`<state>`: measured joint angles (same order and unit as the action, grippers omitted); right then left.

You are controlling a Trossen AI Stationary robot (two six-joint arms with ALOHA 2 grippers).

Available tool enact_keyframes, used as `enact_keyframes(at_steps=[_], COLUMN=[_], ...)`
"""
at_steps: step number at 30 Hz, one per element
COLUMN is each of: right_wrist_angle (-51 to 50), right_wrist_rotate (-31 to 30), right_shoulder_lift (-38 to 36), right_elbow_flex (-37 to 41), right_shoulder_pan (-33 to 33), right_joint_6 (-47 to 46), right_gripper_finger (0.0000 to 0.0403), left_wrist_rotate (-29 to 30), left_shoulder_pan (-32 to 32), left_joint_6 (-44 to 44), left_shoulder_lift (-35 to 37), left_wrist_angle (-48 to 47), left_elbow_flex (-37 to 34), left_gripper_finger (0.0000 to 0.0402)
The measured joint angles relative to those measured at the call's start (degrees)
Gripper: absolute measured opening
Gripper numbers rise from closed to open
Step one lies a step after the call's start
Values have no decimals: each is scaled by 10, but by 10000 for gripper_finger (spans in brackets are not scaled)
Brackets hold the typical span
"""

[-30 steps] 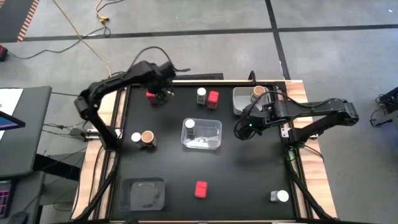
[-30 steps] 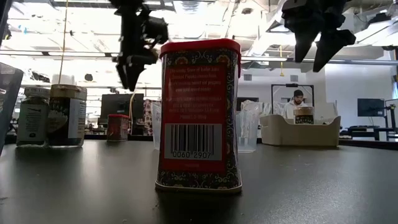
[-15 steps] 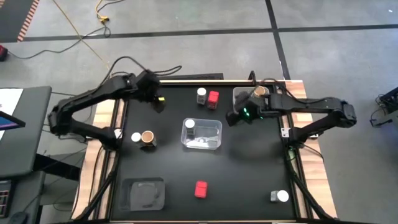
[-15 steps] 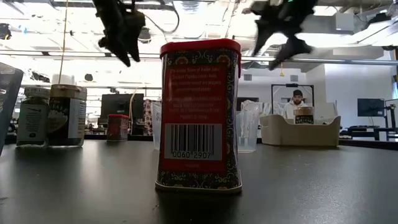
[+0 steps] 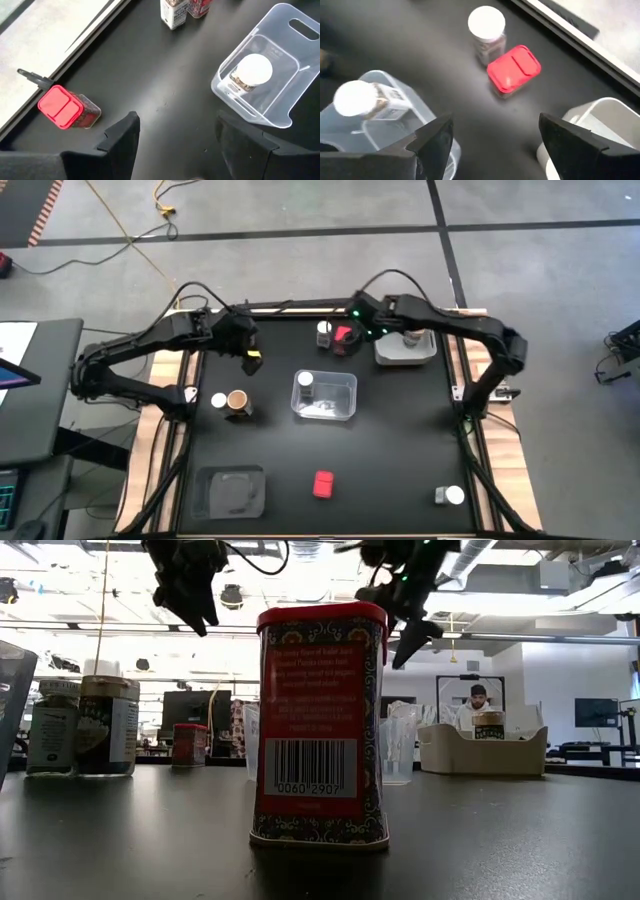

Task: Sort spices by type
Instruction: Put the red seasoning can into the black bin

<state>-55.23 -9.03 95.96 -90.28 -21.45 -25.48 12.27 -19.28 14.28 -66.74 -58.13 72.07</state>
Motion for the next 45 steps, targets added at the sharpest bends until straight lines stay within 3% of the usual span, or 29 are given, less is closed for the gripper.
enact_keyframes(at_steps=[8,21,45], right_wrist_angle=[-36,-42,-28], right_wrist_rotate=[2,2,6], right_shoulder_lift=[99,207,252], right_elbow_flex=[-71,-126,-126], right_shoulder_pan=[-28,-62,-67], right_joint_6=[-139,-282,-341], right_gripper_finger=[317,317,317], left_wrist_rotate=[0,4,3], left_shoulder_pan=[4,4,5], left_joint_6=[1,-4,-57], left_shoulder_lift=[0,0,0], left_wrist_angle=[-1,0,-29], left_elbow_flex=[0,0,0], left_gripper_finger=[242,242,242])
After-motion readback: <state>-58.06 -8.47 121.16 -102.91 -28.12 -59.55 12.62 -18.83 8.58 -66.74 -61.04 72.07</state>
